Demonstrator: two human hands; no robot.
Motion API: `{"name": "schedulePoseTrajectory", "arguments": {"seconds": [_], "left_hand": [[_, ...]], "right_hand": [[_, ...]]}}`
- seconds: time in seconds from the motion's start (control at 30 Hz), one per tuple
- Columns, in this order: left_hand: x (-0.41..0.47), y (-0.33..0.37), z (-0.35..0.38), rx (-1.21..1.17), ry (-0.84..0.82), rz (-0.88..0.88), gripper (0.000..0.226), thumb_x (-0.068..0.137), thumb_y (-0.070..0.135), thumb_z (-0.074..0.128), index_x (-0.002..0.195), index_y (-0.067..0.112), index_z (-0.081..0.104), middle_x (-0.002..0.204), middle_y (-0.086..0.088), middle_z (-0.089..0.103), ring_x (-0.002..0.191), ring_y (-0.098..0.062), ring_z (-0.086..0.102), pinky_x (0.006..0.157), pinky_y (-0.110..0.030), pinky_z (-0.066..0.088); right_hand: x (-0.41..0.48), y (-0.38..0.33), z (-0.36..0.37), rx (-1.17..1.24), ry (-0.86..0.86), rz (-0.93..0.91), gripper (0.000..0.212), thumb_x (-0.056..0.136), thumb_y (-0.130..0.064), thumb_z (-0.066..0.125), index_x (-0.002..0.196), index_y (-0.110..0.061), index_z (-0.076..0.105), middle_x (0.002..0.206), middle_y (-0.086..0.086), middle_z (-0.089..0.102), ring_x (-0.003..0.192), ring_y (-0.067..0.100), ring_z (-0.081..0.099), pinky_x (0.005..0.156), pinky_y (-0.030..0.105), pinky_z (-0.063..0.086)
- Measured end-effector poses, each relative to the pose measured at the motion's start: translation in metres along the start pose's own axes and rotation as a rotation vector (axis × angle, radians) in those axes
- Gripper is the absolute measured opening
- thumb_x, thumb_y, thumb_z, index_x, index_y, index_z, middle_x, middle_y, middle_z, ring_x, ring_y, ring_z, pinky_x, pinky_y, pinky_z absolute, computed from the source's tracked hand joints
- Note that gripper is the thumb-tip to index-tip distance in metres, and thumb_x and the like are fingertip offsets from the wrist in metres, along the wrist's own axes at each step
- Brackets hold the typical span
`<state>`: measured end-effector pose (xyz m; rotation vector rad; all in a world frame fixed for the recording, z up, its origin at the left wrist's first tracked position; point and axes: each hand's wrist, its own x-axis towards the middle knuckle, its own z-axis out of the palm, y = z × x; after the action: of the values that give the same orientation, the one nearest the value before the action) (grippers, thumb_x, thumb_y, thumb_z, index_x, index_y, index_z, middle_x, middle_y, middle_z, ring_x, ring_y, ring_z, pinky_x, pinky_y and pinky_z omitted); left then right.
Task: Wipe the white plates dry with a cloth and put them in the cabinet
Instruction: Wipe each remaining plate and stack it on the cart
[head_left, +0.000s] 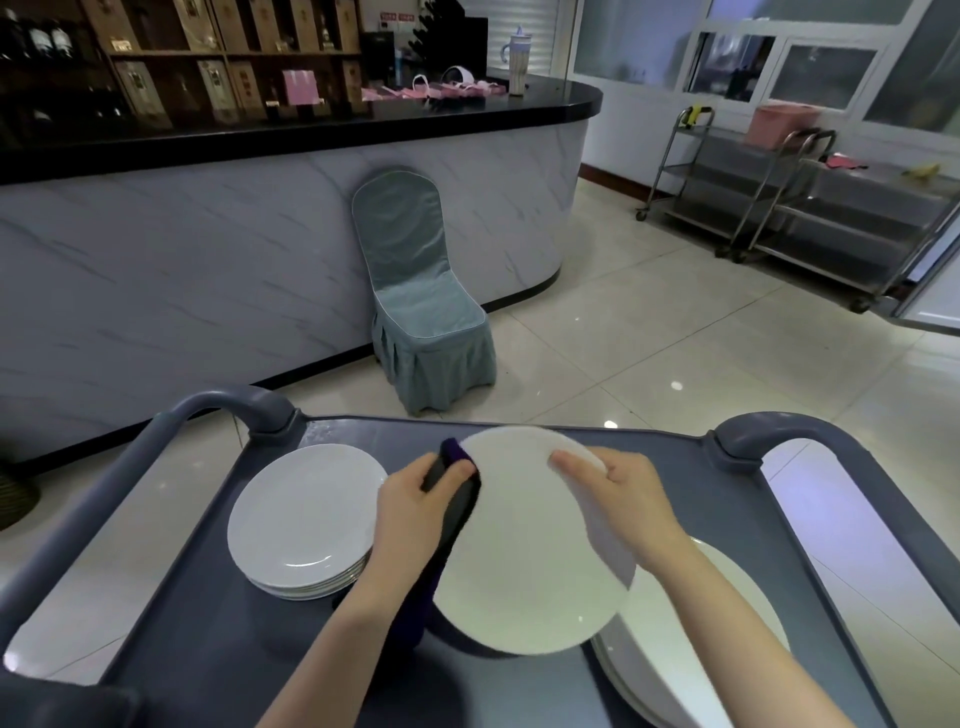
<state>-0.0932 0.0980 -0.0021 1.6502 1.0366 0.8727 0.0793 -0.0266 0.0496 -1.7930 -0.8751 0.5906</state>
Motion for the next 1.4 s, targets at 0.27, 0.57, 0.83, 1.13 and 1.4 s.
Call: {"name": "schedulePoseTrajectory", "arguments": {"seconds": [0.27,0.57,0.83,1.13,1.4], "left_hand": [[-0.012,-0.012,0.005,-0.319,0.217,-0.382,0.038,0.092,0.039,0.065,0.067,0.011,0.058,0.060,0.007,0.053,0.063,-0.017,0.042,0.060,-0.031,0.037],[0.014,0.020,-0.006,0.164,-0.268,0.211,0.032,0.085,0.030,0.075,0.065,0.013,0.056,0.055,0.007,0.046,0.054,-0.004,0.037,0.054,-0.019,0.031],[-0.002,-0.008,0.011,-0.330,0.165,-0.358,0.028,0.091,0.042,0.066,0.079,0.017,0.071,0.069,0.007,0.071,0.072,-0.015,0.062,0.064,-0.028,0.049],[0.015,-0.007,-0.011,-0.119,0.073,-0.180,0.035,0.087,0.045,0.066,0.072,0.014,0.067,0.066,-0.004,0.067,0.063,-0.014,0.055,0.061,-0.027,0.046],[0.037,0.017,-0.014,0.167,-0.320,0.140,0.031,0.085,0.037,0.072,0.081,0.006,0.066,0.069,-0.009,0.062,0.063,-0.008,0.047,0.063,-0.028,0.039]], "right_hand": [[-0.021,0.018,0.022,0.311,0.190,0.211,0.025,0.095,-0.026,0.063,0.077,-0.008,0.065,0.071,-0.006,0.067,0.067,0.015,0.060,0.060,0.024,0.048],[0.010,-0.010,-0.006,-0.349,-0.358,-0.106,0.034,0.093,-0.044,0.064,0.074,-0.017,0.069,0.064,-0.007,0.064,0.058,0.002,0.054,0.058,0.022,0.039],[-0.006,0.009,0.018,0.383,0.276,0.138,0.037,0.090,-0.027,0.071,0.061,-0.006,0.058,0.061,-0.004,0.057,0.057,0.011,0.049,0.056,0.025,0.043],[0.004,0.003,0.001,0.074,0.006,-0.046,0.011,0.093,-0.030,0.067,0.086,-0.034,0.073,0.084,-0.015,0.073,0.073,-0.002,0.064,0.063,0.010,0.047],[0.014,-0.009,0.005,-0.302,-0.199,-0.261,0.049,0.097,-0.038,0.060,0.059,-0.023,0.034,0.054,-0.012,0.029,0.053,0.006,0.027,0.051,0.022,0.022]]}}
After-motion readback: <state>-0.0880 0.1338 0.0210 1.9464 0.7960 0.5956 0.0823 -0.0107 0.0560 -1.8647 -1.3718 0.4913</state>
